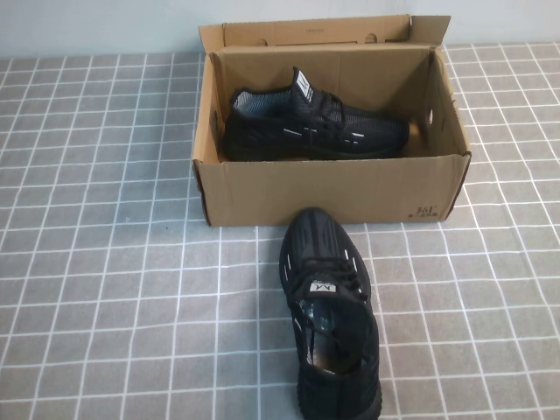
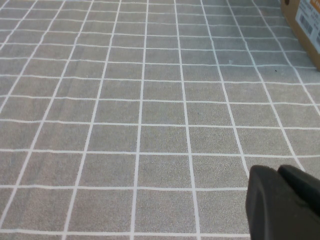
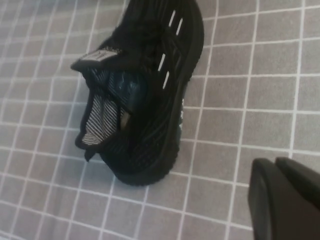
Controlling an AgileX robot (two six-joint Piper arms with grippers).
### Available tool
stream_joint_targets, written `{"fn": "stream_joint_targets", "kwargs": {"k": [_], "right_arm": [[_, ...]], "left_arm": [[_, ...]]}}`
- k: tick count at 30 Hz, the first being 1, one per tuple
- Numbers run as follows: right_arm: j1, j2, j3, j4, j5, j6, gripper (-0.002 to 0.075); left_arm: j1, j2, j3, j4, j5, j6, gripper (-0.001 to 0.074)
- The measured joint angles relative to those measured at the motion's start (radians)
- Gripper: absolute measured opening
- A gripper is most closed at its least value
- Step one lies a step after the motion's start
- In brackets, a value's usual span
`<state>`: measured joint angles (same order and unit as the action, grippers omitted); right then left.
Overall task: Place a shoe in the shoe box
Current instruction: Pick up the shoe from the table
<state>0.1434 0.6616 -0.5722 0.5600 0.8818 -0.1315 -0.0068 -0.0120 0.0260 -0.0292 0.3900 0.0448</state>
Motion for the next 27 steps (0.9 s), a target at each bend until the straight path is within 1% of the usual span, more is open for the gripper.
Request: {"fn": "stream_joint_targets", "kwargs": {"k": [3, 8, 11, 13, 16, 21, 24, 27], "right_arm": [[0.000, 0.134, -0.081, -0.001, 0.016, -0.077, -0.0016], [0.002, 0.298, -0.159, 0.043, 0.003, -0.191, -0.0016], [0.044, 0.371, -0.203, 0.039, -0.007, -0.207, -0.0016], [0.100, 0.407, -0.232, 0.026, -0.014, -0.211, -0.0016], [0.225, 0.465, -0.288, -0.022, -0.029, -0.198, -0.0016], [0.465, 0.617, -0.438, -0.158, -0.042, -0.170, -0.0016], [0.558, 0.725, -0.562, -0.241, 0.013, -0.168, -0.0015], [0.605, 0.832, -0.692, -0.289, 0.105, -0.167, 0.0008]], "left_arm": [[0.000, 0.000, 0.000, 0.000, 0.000, 0.000, -0.0001], [0.000, 0.000, 0.000, 0.000, 0.000, 0.000, -0.0001], [0.000, 0.000, 0.000, 0.000, 0.000, 0.000, -0.0001], [0.000, 0.000, 0.000, 0.000, 0.000, 0.000, -0.0001], [0.000, 0.000, 0.000, 0.000, 0.000, 0.000, -0.0001], [0.000, 0.000, 0.000, 0.000, 0.000, -0.002, -0.0001], [0.000, 0.000, 0.000, 0.000, 0.000, -0.002, -0.0001], [0.000, 0.000, 0.000, 0.000, 0.000, -0.002, -0.0001]]}}
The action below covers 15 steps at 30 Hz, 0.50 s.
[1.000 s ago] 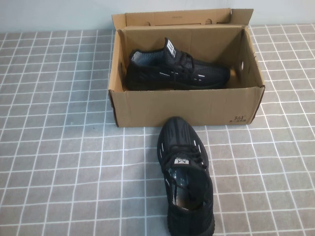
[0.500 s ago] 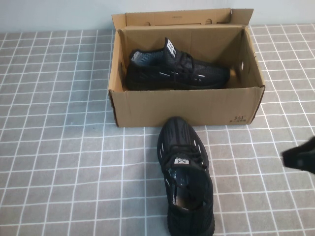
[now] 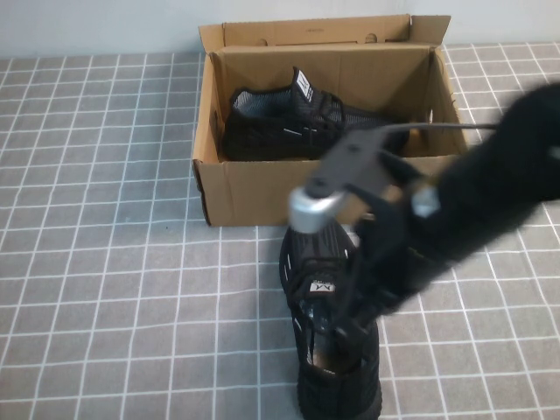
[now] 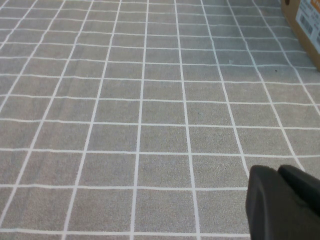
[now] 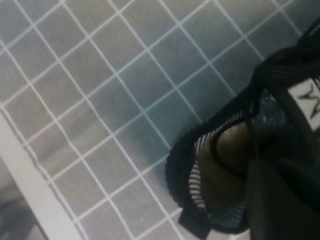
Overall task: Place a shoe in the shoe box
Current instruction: Pick up the shoe from the table
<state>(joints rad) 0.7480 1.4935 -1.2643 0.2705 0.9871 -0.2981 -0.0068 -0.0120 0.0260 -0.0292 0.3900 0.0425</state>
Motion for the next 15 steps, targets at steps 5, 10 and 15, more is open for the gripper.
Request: {"fn": "stream_joint_targets", "kwargs": {"k": [5, 10, 15], "right_arm": [[0.015, 0.146, -0.189, -0.095, 0.131, 0.001, 0.0154], [0.015, 0.217, -0.273, -0.178, 0.151, -0.093, 0.0357], [0.017, 0.234, -0.279, -0.185, 0.159, -0.232, 0.0479]], "left_arm": [[0.000, 0.000, 0.000, 0.000, 0.000, 0.000, -0.0001], [0.000, 0.000, 0.000, 0.000, 0.000, 0.000, -0.0001], [0.000, 0.000, 0.000, 0.000, 0.000, 0.000, -0.0001]]}}
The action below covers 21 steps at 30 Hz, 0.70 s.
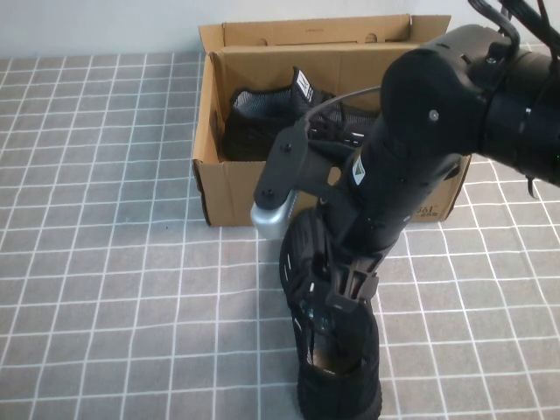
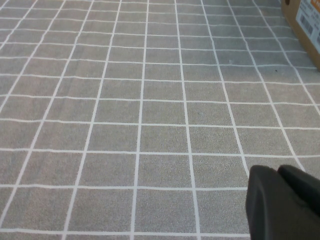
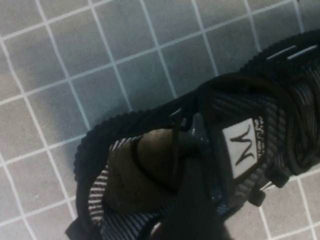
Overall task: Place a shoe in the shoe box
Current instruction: Pick up the shoe from the table
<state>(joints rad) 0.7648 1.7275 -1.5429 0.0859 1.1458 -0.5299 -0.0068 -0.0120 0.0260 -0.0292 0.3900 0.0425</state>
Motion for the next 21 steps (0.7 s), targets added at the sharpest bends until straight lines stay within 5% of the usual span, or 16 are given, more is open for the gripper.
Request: {"fn": "stream_joint_targets", "kwargs": {"k": [12, 21], "right_arm": [[0.006, 0.036, 0.000, 0.011, 0.018, -0.072, 0.0498], [0.020, 0.059, 0.066, 0.001, -0.134, -0.123, 0.0498]], "left_arm": [[0.000, 0.000, 0.000, 0.000, 0.000, 0.000, -0.0001], [0.000, 0.000, 0.000, 0.000, 0.000, 0.000, -0.0001]]}}
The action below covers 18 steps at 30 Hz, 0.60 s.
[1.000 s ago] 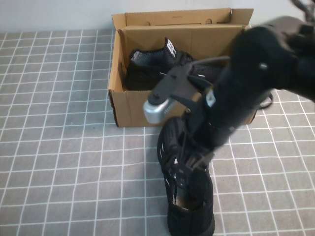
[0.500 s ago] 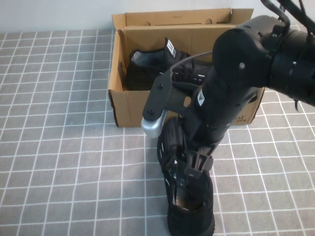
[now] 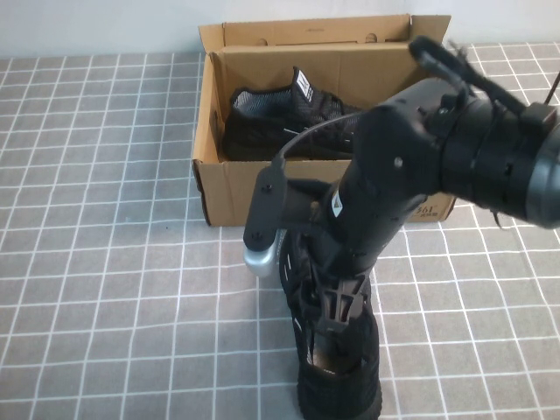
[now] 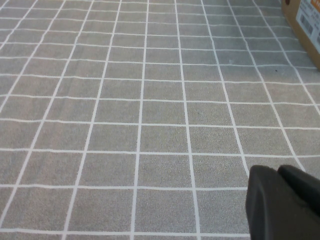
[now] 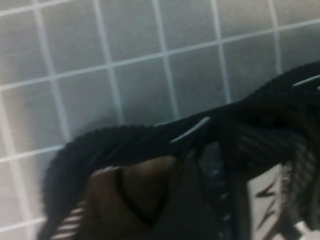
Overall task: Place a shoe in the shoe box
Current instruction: Pick up the shoe from the table
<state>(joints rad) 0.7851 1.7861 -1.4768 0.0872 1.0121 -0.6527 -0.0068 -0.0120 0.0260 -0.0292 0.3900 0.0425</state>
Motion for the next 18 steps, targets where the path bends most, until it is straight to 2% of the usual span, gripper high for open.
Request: {"fn": "stream_joint_targets", "kwargs": {"k": [7, 11, 15, 18], "right_arm": [[0.000, 0.036, 0.006, -0.093, -0.035, 0.000, 0.0494], [0.000, 0.065, 0.006, -0.103, -0.035, 0.000, 0.0456], [0.000, 0.081, 0.006, -0.104, -0.042, 0.000, 0.0391], [0.000, 0.082, 0.006, -0.104, -0.040, 0.018, 0.0266]], "left_arm": [[0.000, 0.000, 0.000, 0.000, 0.000, 0.000, -0.0001], [0.000, 0.000, 0.000, 0.000, 0.000, 0.000, -0.0001], [0.000, 0.000, 0.000, 0.000, 0.000, 0.000, -0.0001], [0.000, 0.000, 0.000, 0.000, 0.000, 0.000, -0.0001]]}}
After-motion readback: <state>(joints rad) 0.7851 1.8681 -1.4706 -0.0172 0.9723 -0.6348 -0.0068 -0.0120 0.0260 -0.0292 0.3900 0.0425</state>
